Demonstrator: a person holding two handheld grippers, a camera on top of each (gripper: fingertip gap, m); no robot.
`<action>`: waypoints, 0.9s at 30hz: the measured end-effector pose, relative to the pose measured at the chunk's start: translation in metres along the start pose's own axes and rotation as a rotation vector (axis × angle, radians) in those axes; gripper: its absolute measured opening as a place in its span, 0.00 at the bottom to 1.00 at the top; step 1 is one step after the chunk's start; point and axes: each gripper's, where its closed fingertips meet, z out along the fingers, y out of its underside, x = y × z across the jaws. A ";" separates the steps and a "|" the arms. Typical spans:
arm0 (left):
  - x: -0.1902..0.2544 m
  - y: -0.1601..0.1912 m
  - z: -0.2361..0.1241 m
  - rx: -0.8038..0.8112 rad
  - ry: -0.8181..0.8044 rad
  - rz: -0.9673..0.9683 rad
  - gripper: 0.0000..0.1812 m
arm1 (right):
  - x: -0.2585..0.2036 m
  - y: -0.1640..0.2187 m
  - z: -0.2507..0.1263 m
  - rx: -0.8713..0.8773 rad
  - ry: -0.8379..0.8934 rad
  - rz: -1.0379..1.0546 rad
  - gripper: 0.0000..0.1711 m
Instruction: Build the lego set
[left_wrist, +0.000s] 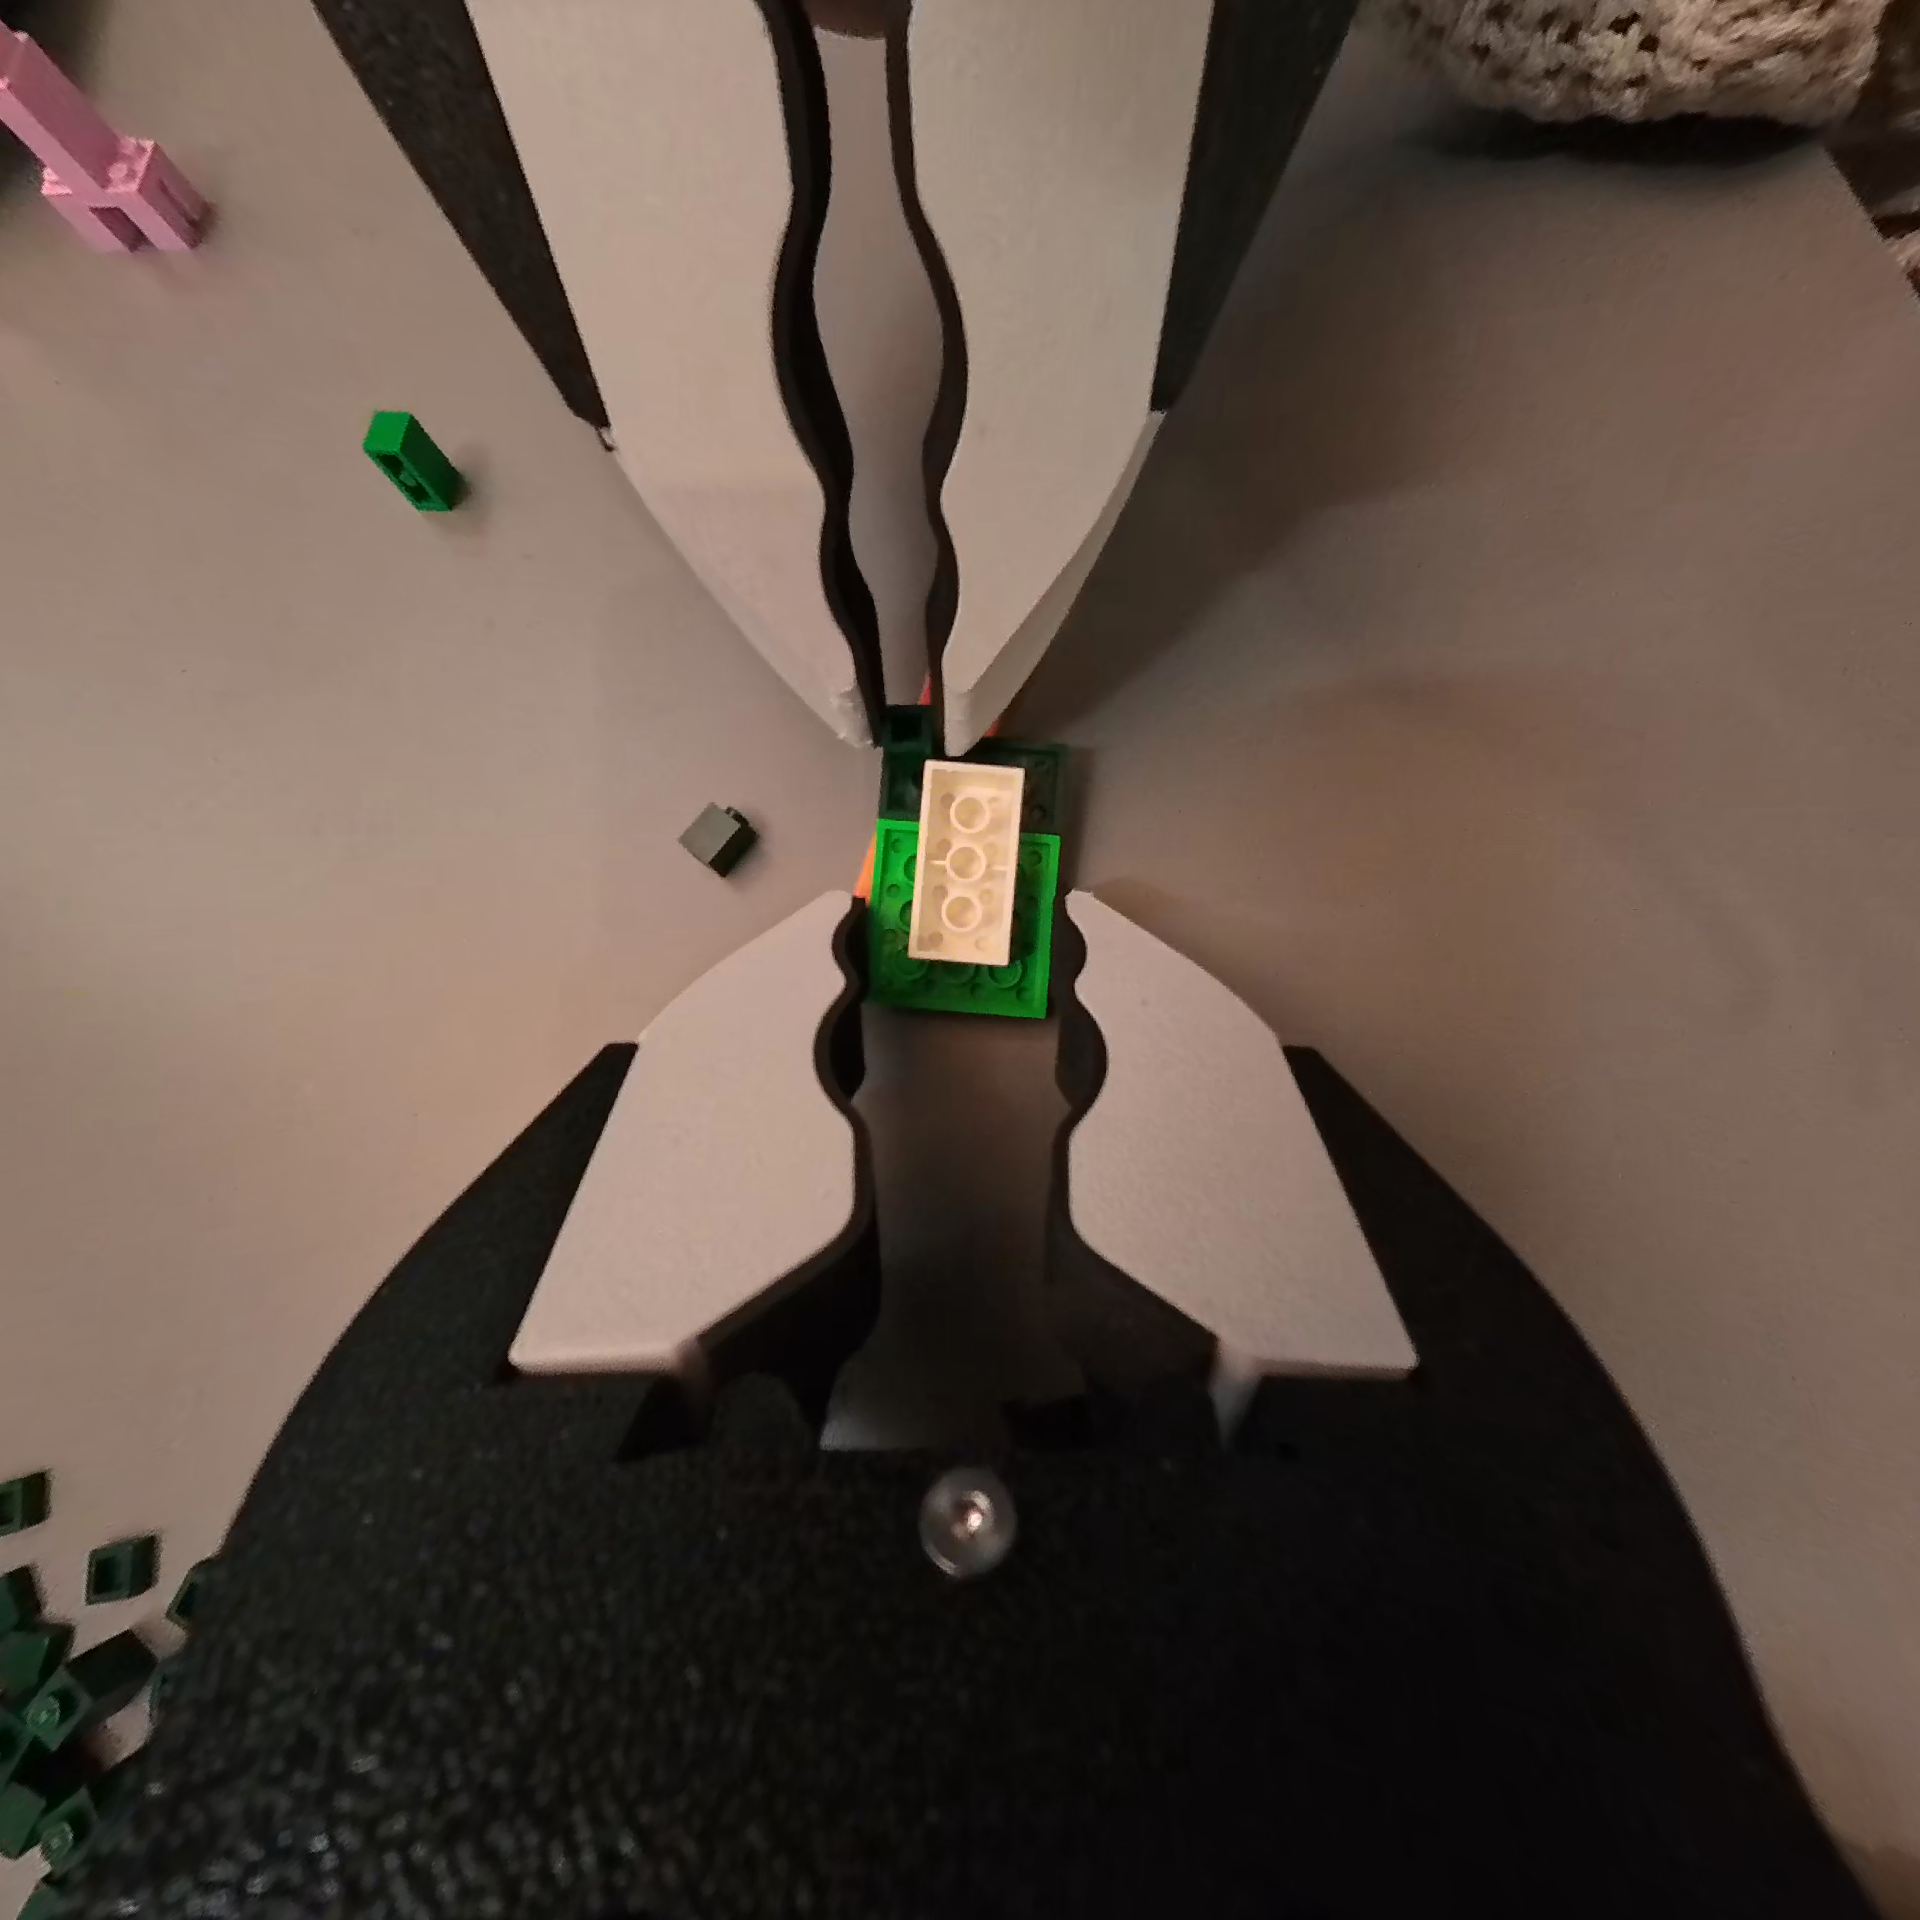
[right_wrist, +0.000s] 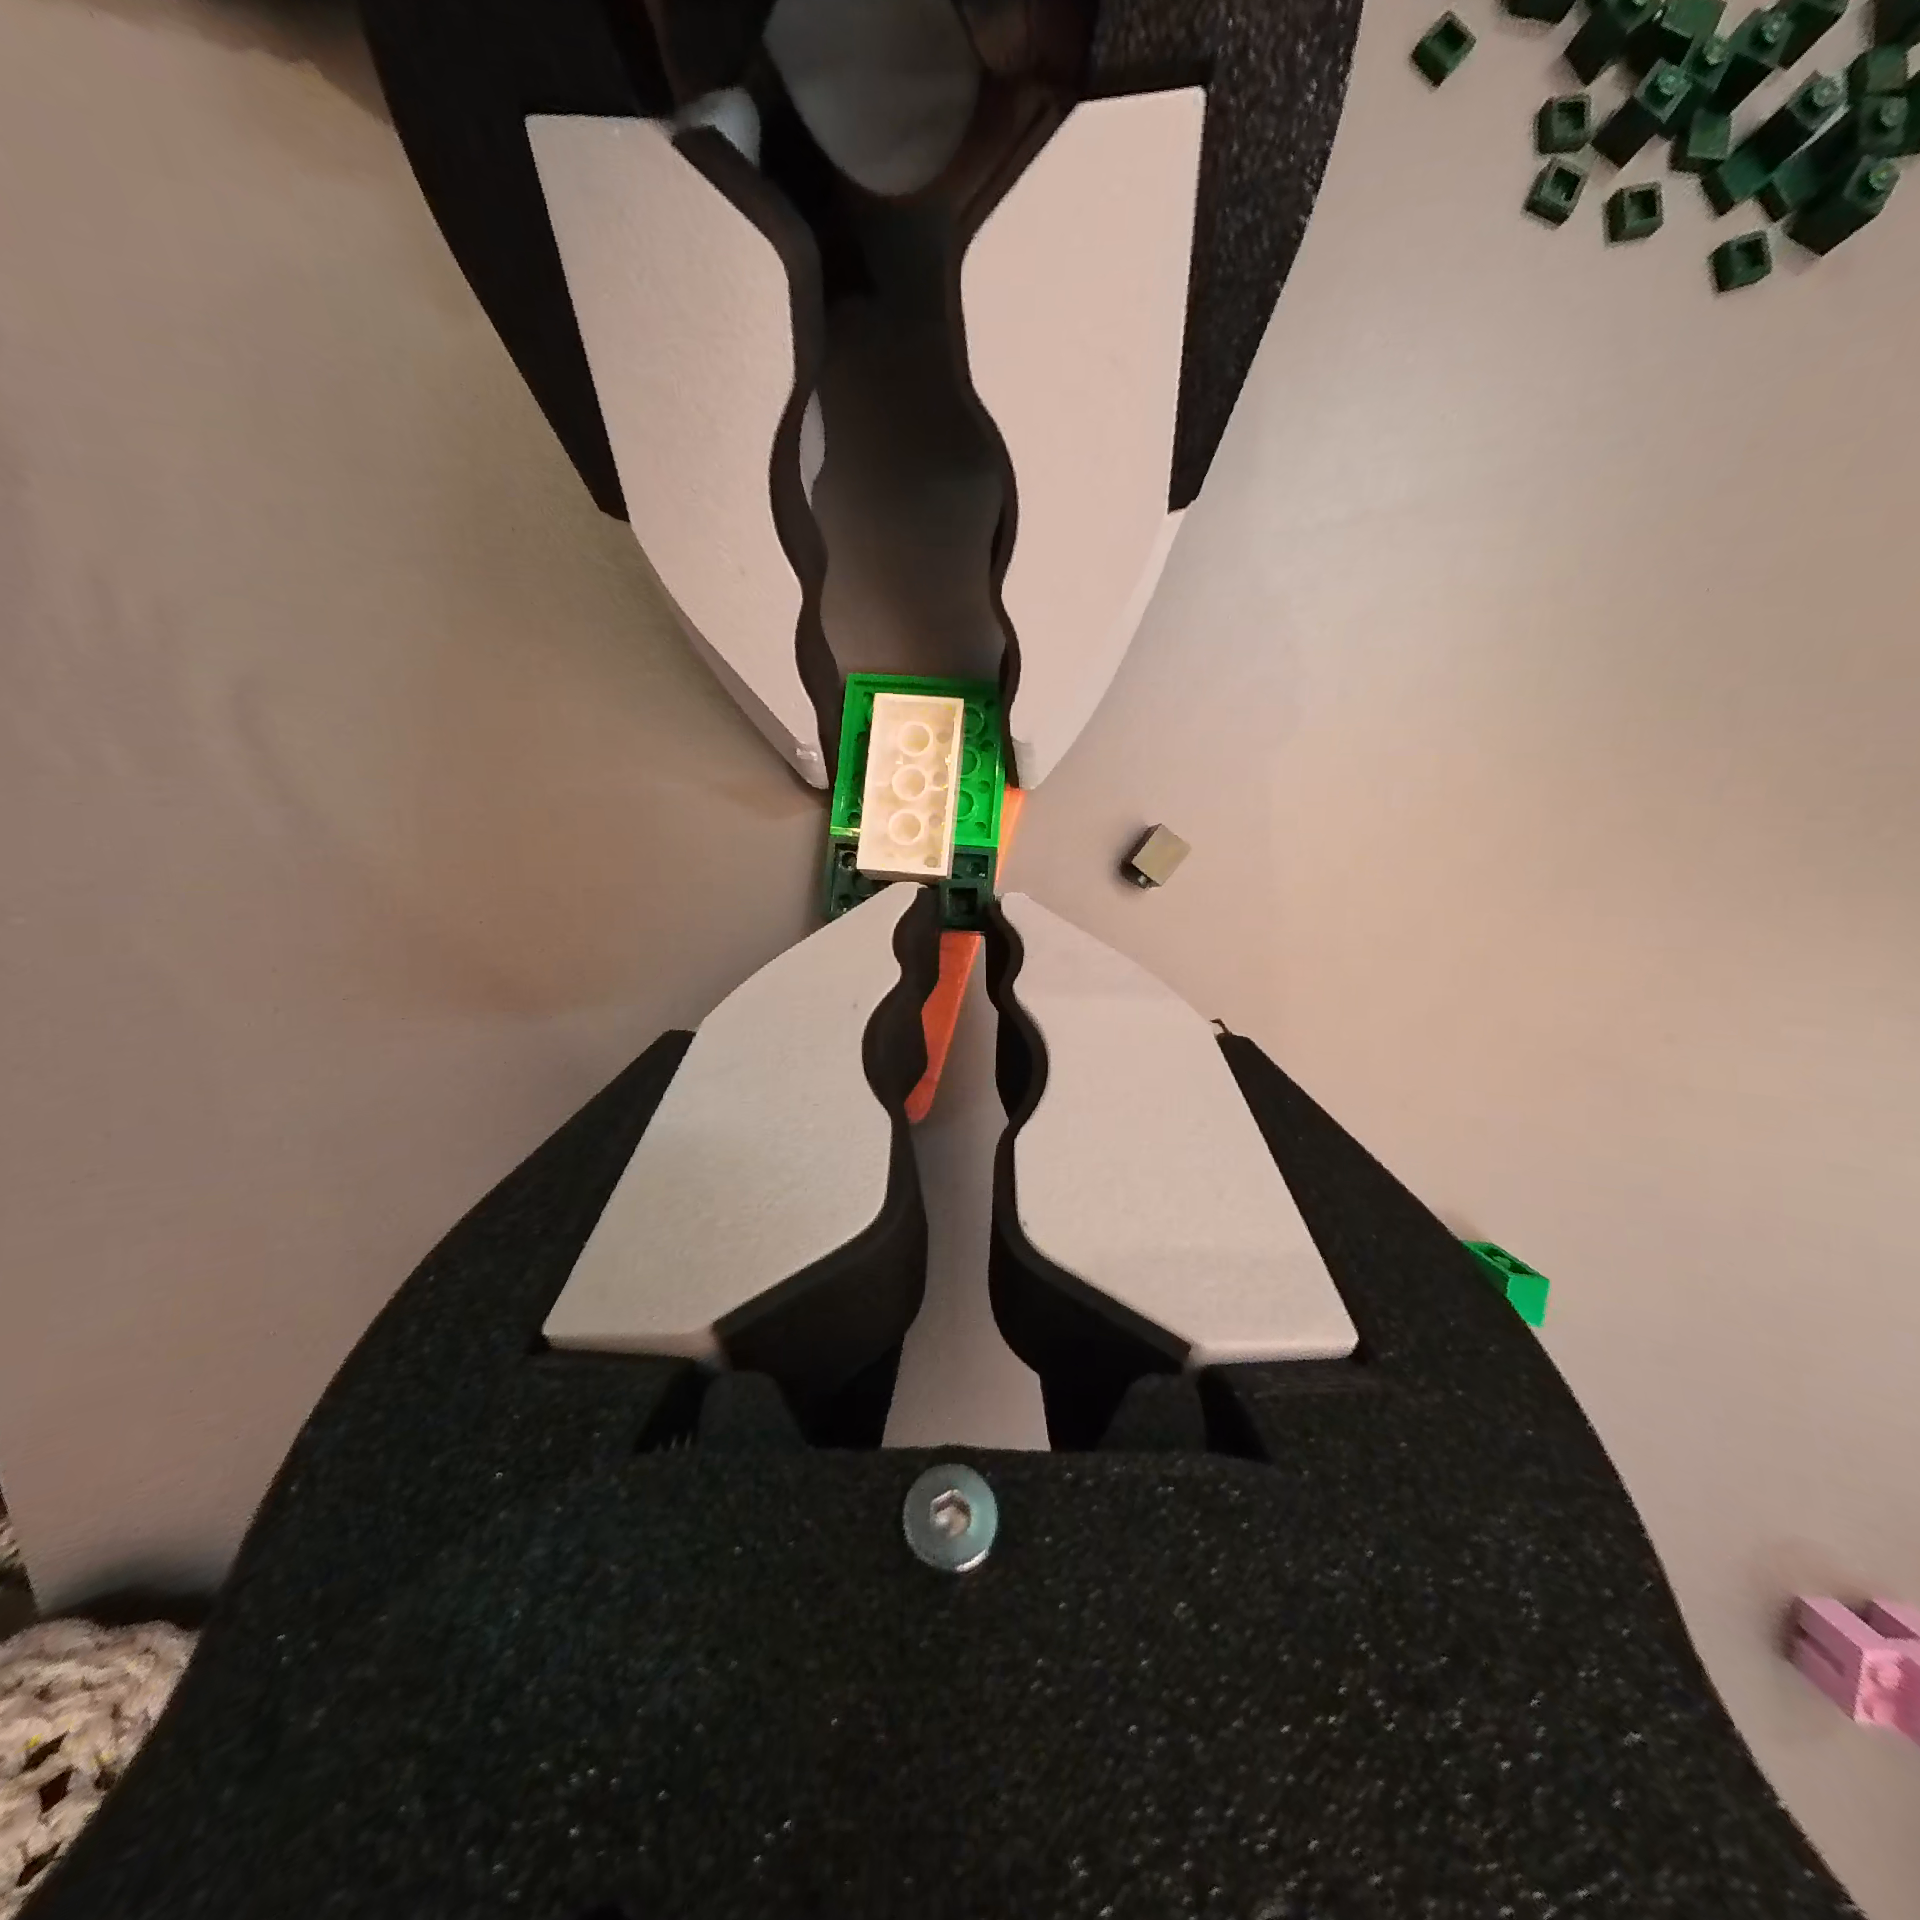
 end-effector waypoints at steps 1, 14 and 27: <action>0.000 0.000 0.000 0.000 0.000 0.000 0.18 | 0.000 0.000 0.000 -0.001 0.002 -0.001 0.05; 0.000 -0.001 0.000 0.003 0.004 -0.006 0.18 | -0.003 0.002 -0.001 0.036 0.007 0.002 0.09; 0.000 -0.002 -0.001 0.005 0.006 -0.007 0.18 | -0.001 0.000 -0.011 0.271 -0.006 0.085 0.10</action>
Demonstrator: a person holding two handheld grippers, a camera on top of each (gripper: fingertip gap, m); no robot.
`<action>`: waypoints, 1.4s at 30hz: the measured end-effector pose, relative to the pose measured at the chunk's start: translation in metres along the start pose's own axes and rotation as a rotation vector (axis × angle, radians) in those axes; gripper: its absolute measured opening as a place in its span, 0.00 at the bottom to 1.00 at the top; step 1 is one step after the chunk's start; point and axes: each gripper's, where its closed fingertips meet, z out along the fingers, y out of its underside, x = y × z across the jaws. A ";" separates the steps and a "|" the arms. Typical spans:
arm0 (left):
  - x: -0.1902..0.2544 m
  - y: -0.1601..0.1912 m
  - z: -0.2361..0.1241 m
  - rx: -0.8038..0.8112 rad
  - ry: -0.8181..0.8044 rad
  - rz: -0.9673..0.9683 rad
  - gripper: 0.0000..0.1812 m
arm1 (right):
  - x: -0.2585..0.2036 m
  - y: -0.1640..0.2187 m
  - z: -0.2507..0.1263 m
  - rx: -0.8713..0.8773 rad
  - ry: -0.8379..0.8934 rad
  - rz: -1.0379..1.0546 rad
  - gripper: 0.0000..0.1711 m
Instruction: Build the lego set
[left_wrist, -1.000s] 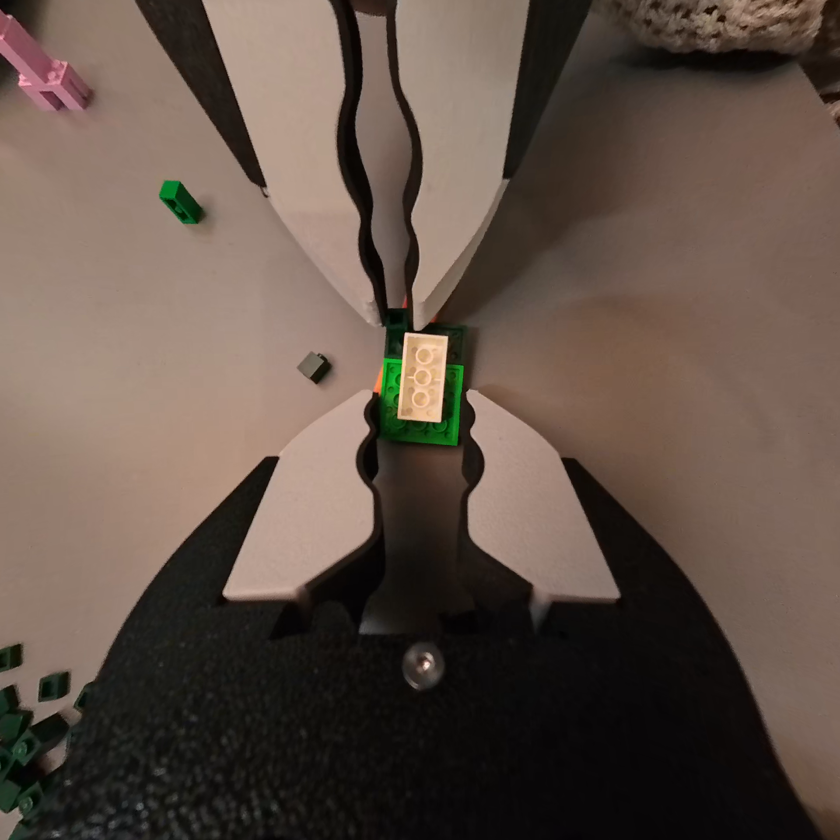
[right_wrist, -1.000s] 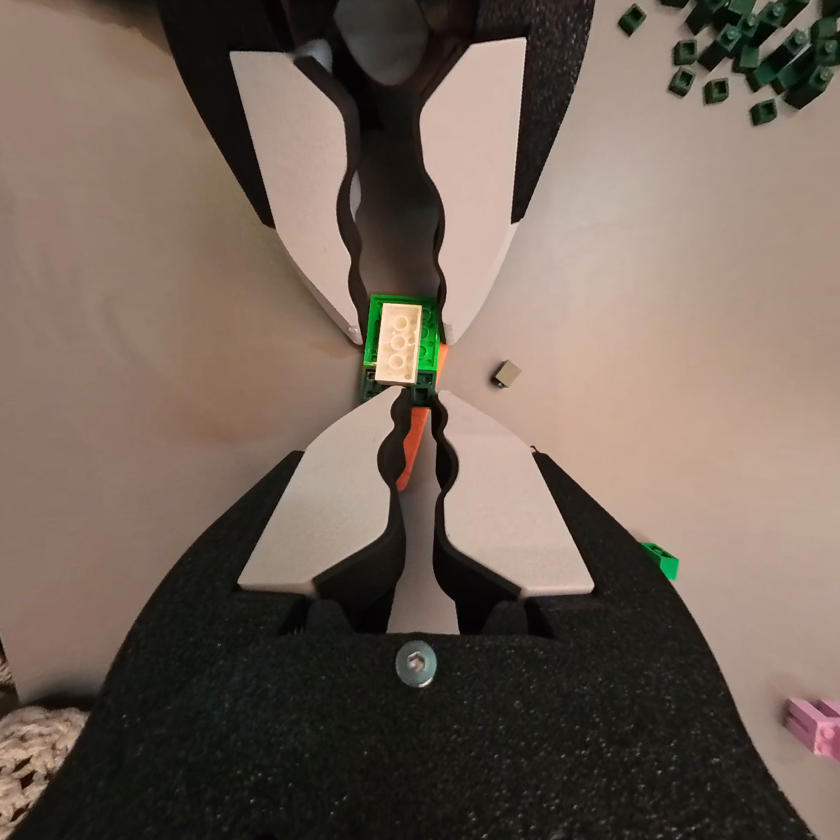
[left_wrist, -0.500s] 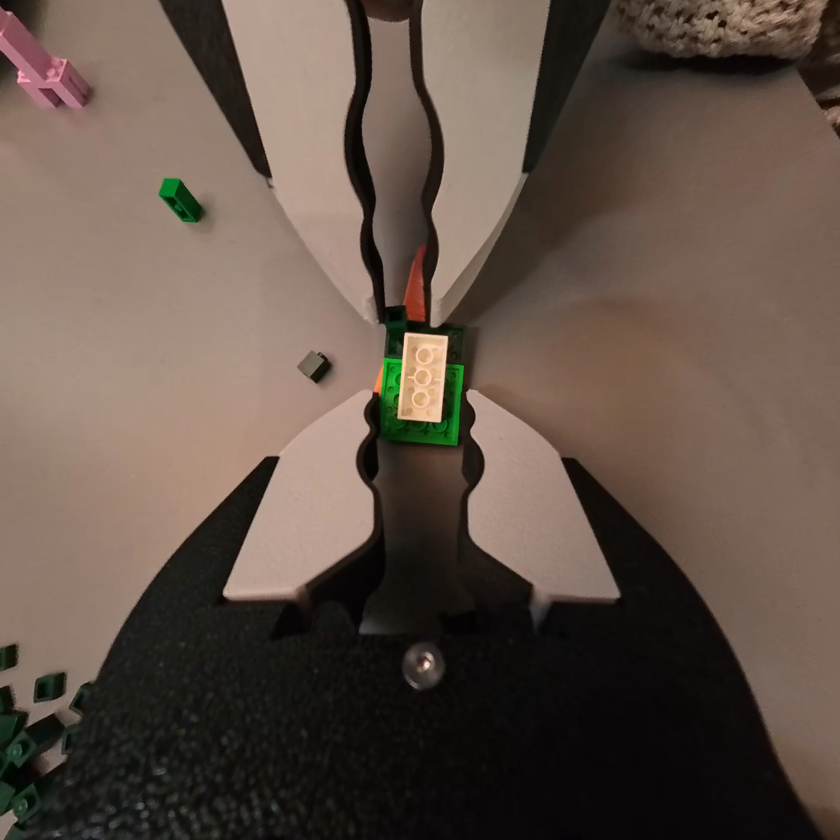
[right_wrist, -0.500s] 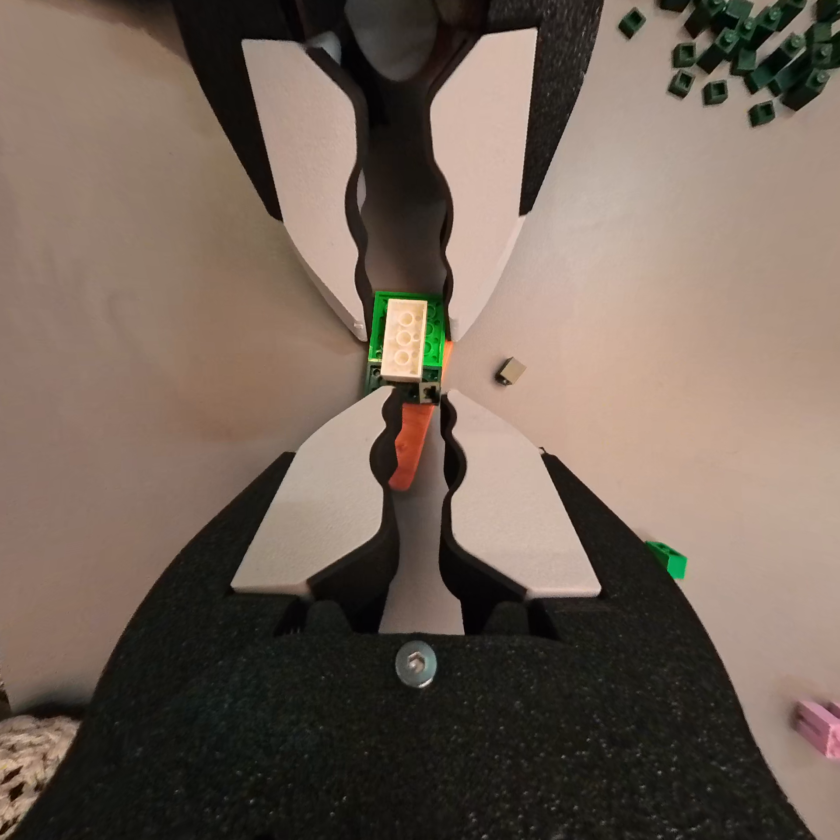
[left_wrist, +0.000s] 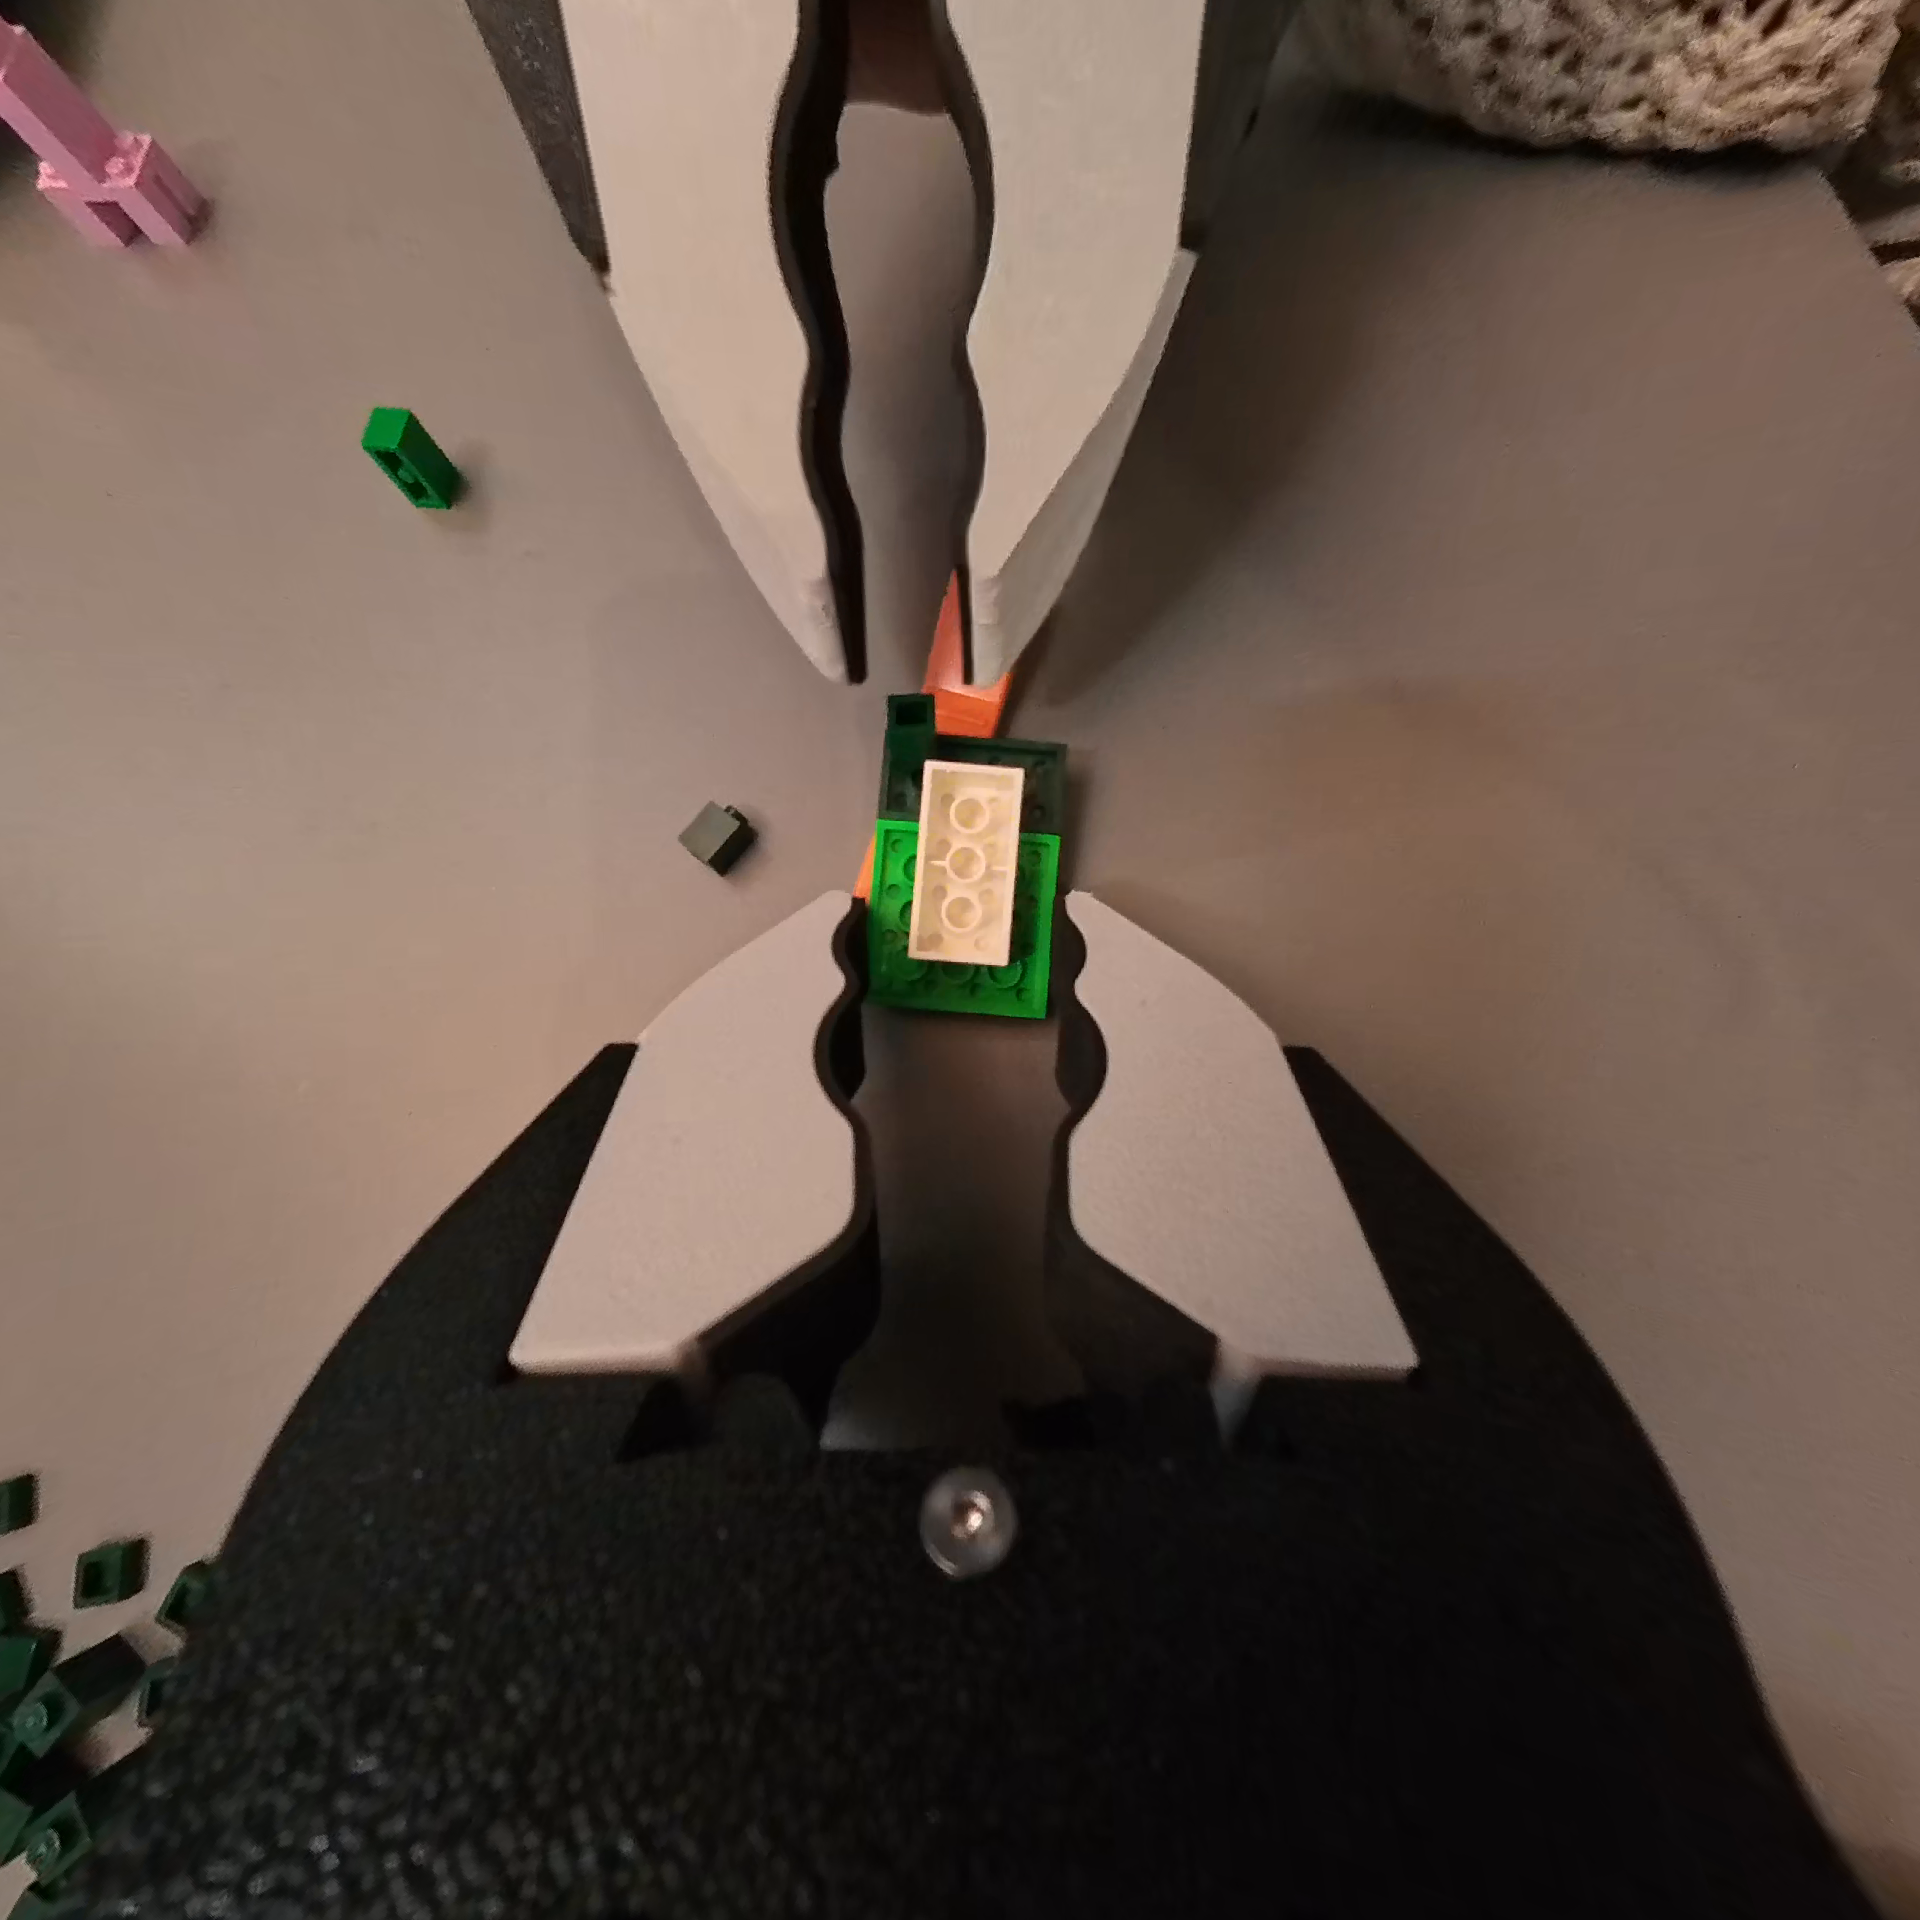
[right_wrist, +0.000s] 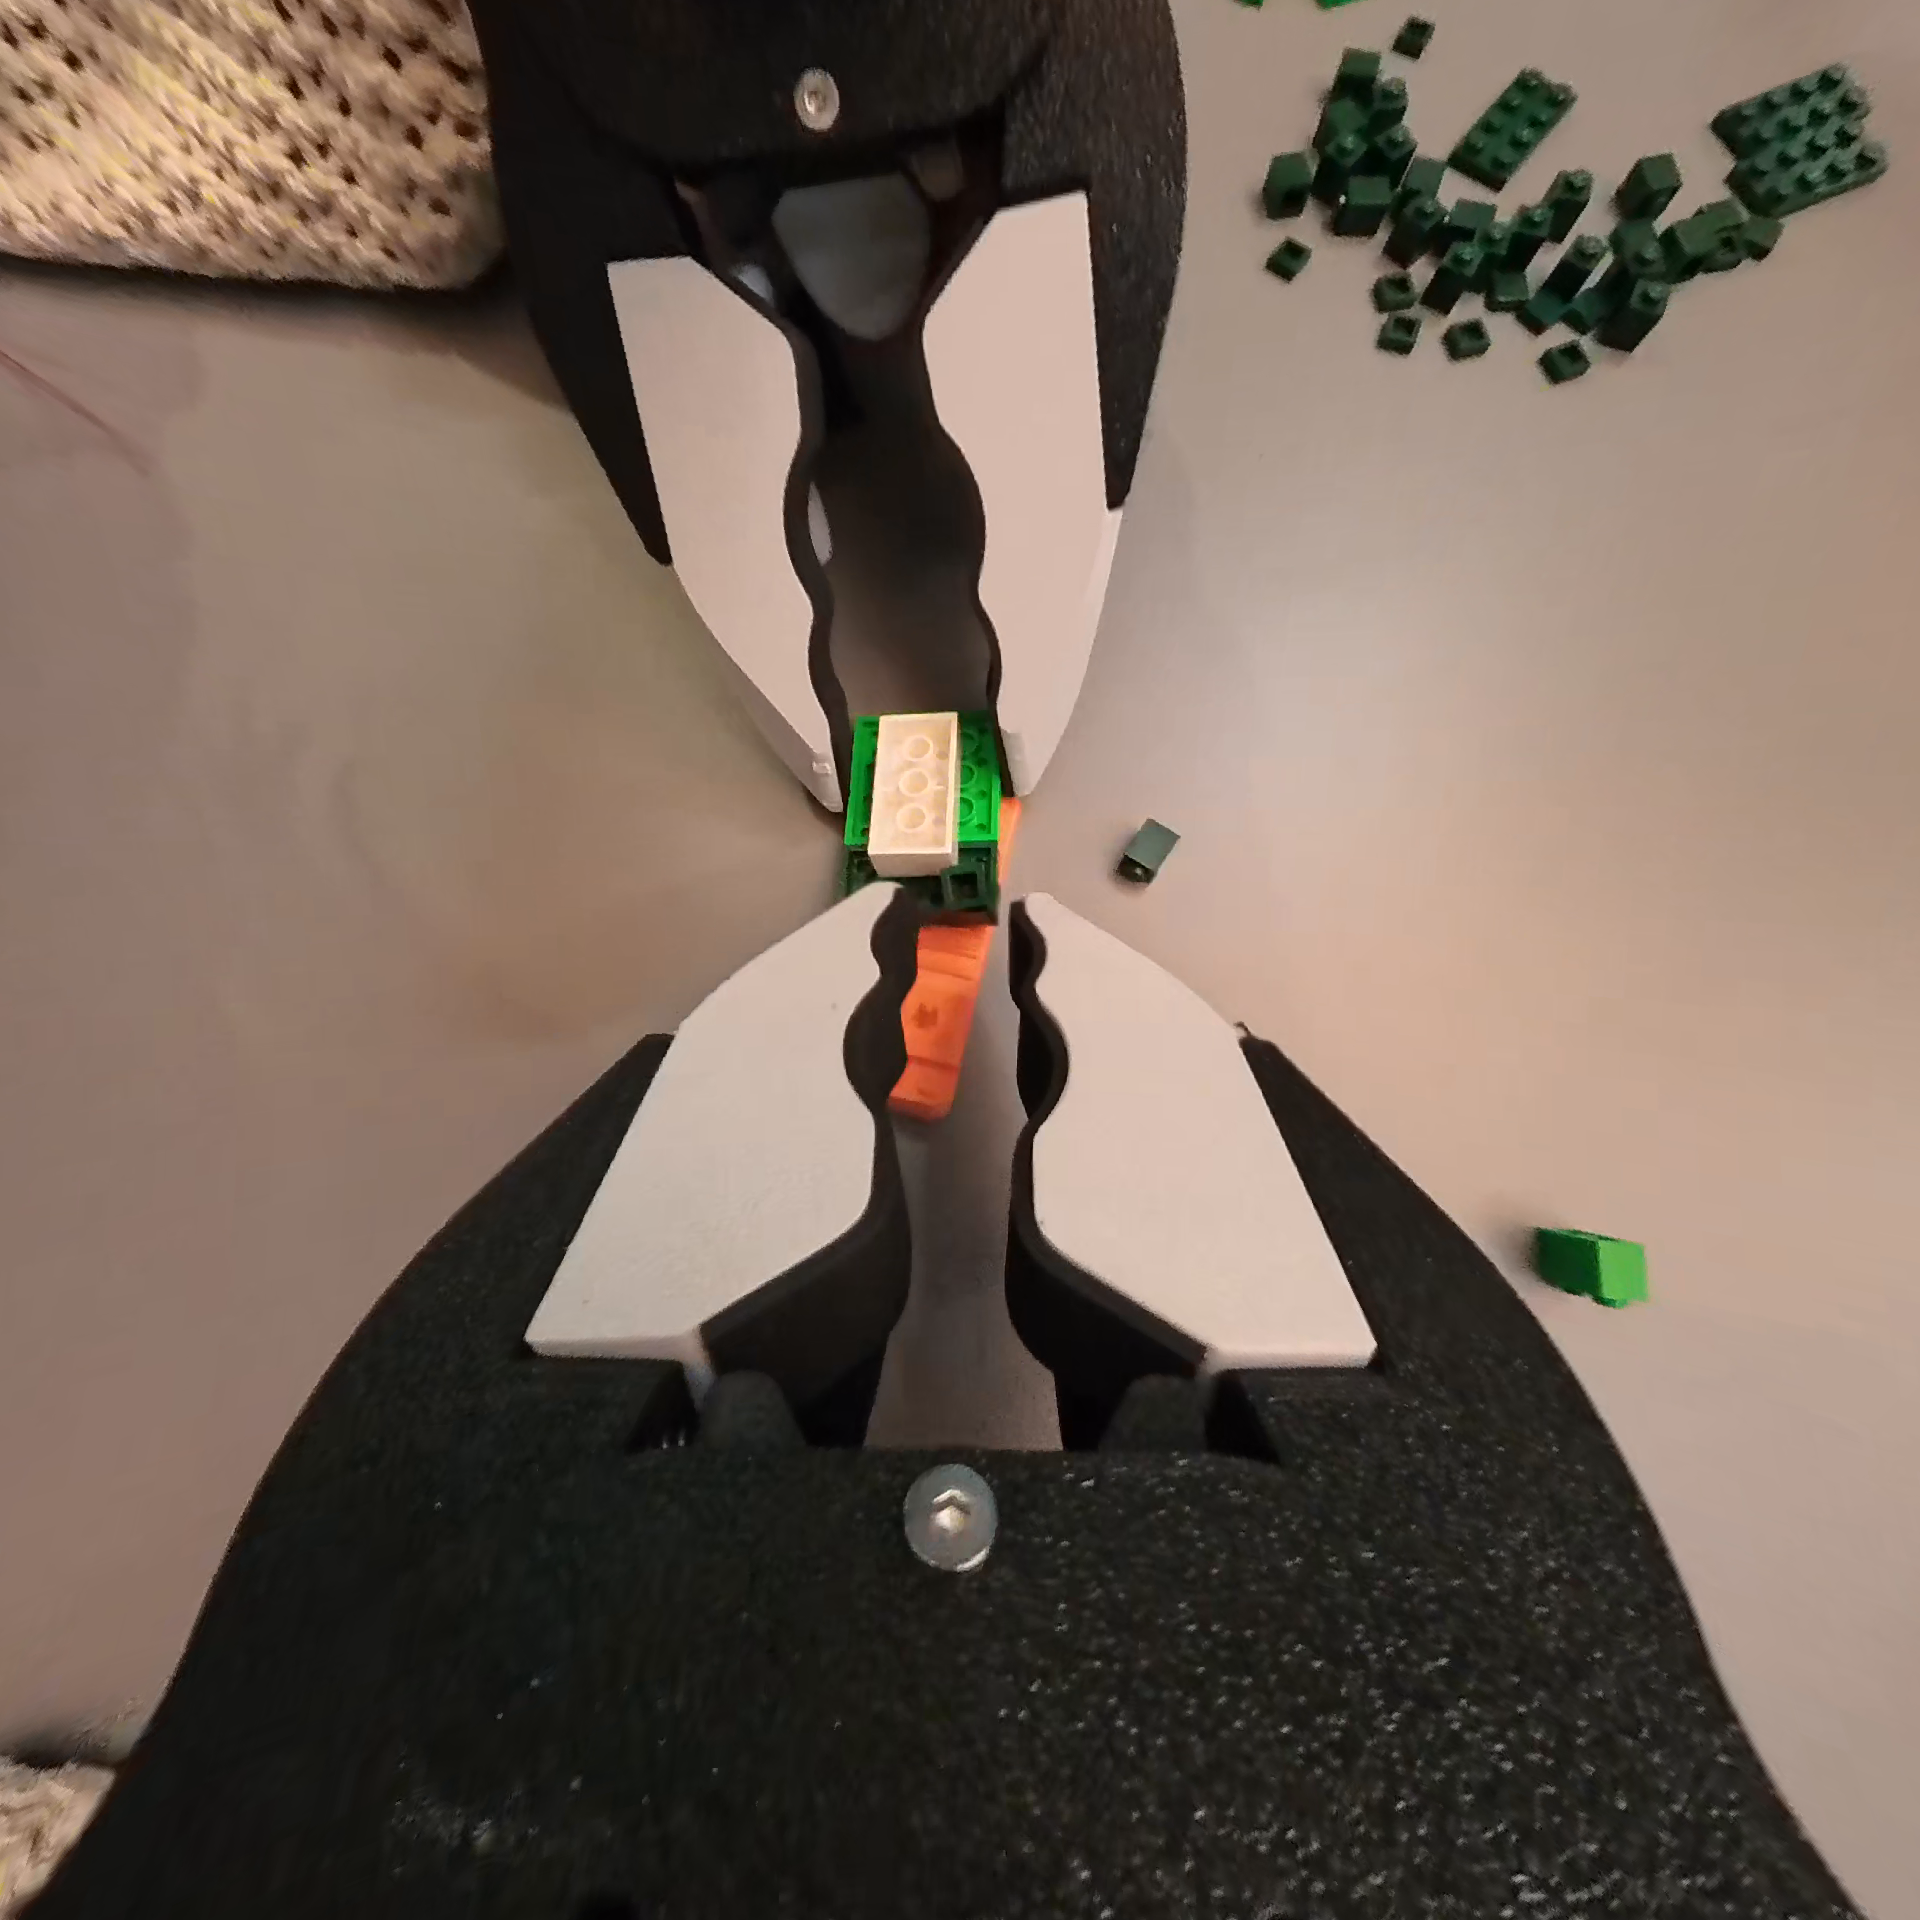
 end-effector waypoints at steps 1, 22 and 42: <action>0.000 0.000 0.000 0.000 0.000 -0.001 0.18 | -0.001 0.000 0.001 0.012 -0.010 0.003 0.09; 0.001 0.002 0.000 -0.017 -0.013 0.008 0.18 | 0.002 0.003 0.008 -0.111 -0.002 0.004 0.04; 0.002 0.005 0.001 -0.017 -0.005 0.010 0.18 | 0.001 0.003 0.010 -0.285 -0.030 -0.032 0.04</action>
